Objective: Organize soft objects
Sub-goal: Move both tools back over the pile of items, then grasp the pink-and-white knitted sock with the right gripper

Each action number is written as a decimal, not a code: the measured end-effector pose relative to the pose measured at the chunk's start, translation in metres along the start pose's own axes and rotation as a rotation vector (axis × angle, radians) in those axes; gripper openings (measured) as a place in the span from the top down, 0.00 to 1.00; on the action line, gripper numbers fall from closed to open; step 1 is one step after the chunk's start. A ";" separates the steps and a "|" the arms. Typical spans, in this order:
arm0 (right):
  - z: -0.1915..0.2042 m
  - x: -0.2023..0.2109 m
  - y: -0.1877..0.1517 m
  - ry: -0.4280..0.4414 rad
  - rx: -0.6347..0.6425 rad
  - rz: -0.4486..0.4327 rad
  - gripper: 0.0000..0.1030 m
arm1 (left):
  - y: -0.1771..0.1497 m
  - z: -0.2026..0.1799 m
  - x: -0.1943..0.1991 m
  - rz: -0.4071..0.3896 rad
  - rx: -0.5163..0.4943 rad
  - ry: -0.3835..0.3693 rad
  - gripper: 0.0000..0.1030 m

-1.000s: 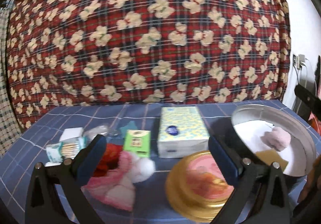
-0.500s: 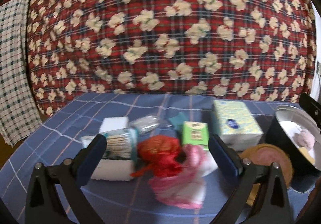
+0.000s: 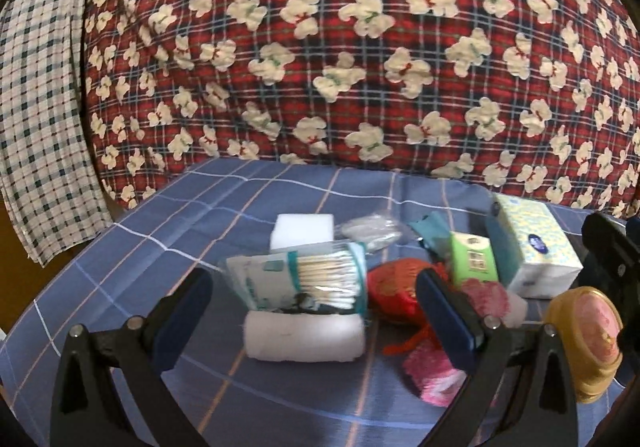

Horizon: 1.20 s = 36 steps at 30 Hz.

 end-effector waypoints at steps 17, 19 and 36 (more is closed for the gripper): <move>0.044 -0.026 -0.026 0.065 0.121 0.162 0.13 | -0.001 0.074 -0.023 0.047 0.044 0.130 0.00; 0.056 -0.028 -0.031 0.086 0.165 0.182 0.13 | -0.001 0.084 -0.025 0.049 0.064 0.145 0.00; 0.082 -0.060 -0.073 0.153 0.258 0.443 0.41 | -0.004 0.093 -0.032 0.073 0.073 0.105 0.00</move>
Point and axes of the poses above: each gripper's, at about its wrist camera, not at the fingertips, and x roughly against the way its jaws point, z to its left, y to its top, the point moved 5 cm from there along -x, roughly the way its jaws point, and after that the axes turned 4 degrees about -x, right-handed, at the moved point
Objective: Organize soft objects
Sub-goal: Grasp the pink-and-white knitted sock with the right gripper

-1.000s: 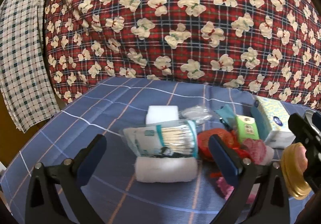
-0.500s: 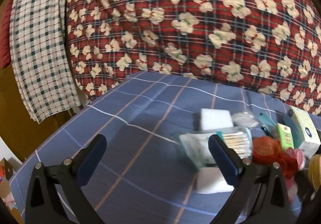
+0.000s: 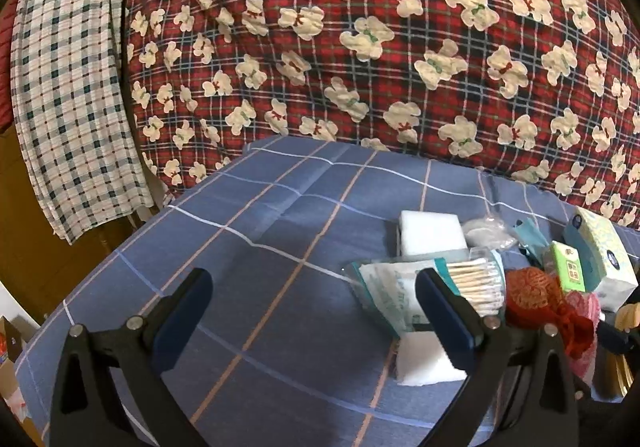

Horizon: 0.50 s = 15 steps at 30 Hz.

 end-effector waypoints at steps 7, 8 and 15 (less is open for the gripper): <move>-0.017 0.012 0.001 0.073 -0.080 -0.034 0.69 | -0.002 -0.006 -0.001 0.013 -0.004 -0.055 0.00; -0.019 0.014 0.001 0.098 -0.101 -0.040 0.70 | -0.002 -0.007 0.000 0.013 -0.008 -0.060 0.00; -0.020 0.043 0.009 0.229 -0.154 -0.154 0.70 | -0.003 -0.016 -0.002 0.033 -0.018 -0.127 0.00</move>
Point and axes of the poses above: each gripper's, at about its wrist camera, not at the fingertips, and x roughly against the way its jaws point, z to its left, y to its top, the point moved 5 cm from there along -x, roughly the way its jaws point, and after that the axes turned 4 degrees about -x, right-handed, at the moved point
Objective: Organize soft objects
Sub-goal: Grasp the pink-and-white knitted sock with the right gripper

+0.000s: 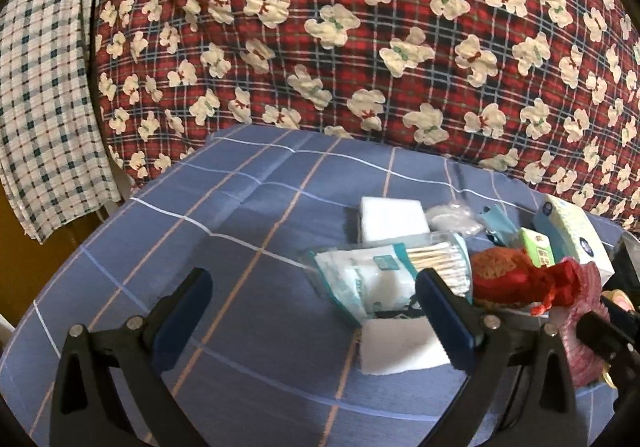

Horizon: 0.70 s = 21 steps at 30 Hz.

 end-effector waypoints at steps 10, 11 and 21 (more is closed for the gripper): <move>0.010 0.059 0.018 -0.033 0.064 -0.285 0.70 | -0.002 -0.011 0.001 0.004 -0.017 -0.084 0.00; 0.009 0.062 0.019 -0.037 0.062 -0.299 0.70 | -0.003 -0.015 0.002 0.008 -0.030 -0.106 0.00; -0.003 0.060 0.022 -0.074 0.027 -0.298 0.70 | -0.015 -0.068 -0.013 0.134 -0.235 -0.120 0.01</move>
Point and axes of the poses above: each gripper's, at about its wrist camera, not at the fingertips, and x roughly against the way its jaws point, z to its left, y to its top, the point moved 5 cm from there along -x, roughly the way its jaws point, and after that the axes turned 4 degrees about -x, right-handed, at the moved point
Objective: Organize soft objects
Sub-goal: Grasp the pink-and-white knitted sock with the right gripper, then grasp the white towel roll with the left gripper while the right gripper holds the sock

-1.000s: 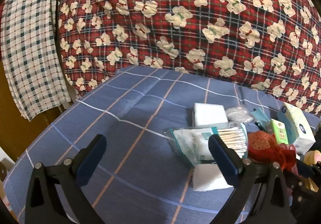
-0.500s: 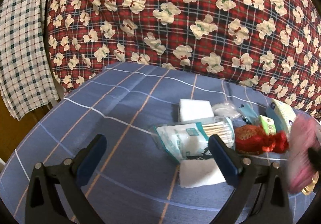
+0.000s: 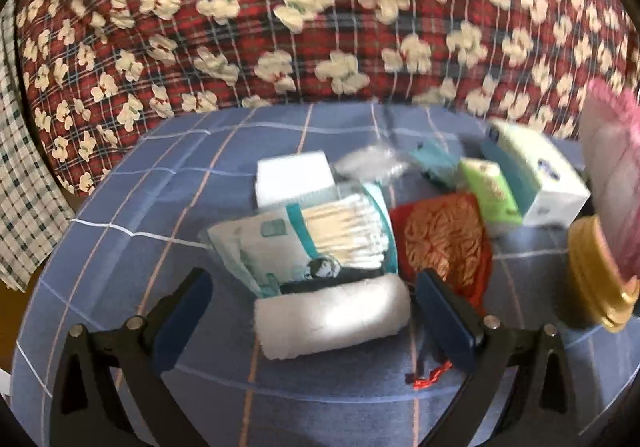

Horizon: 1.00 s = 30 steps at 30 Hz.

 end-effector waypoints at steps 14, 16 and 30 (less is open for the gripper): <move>-0.012 -0.012 -0.009 -0.085 -0.002 0.065 0.69 | -0.008 0.001 -0.008 0.059 0.060 -0.095 0.23; -0.012 -0.012 -0.009 -0.095 0.002 0.063 0.70 | -0.007 0.005 -0.006 0.047 0.074 -0.090 0.24; -0.021 -0.011 -0.007 -0.190 0.035 0.056 0.69 | -0.002 0.021 0.027 -0.136 0.190 -0.070 0.23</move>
Point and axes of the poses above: each gripper's, at about its wrist camera, not at the fingertips, and x roughly against the way its jaws point, z to its left, y to its top, the point moved 5 cm from there along -x, roughly the way its jaws point, and after that the axes turned 4 degrees about -x, right-handed, at the moved point
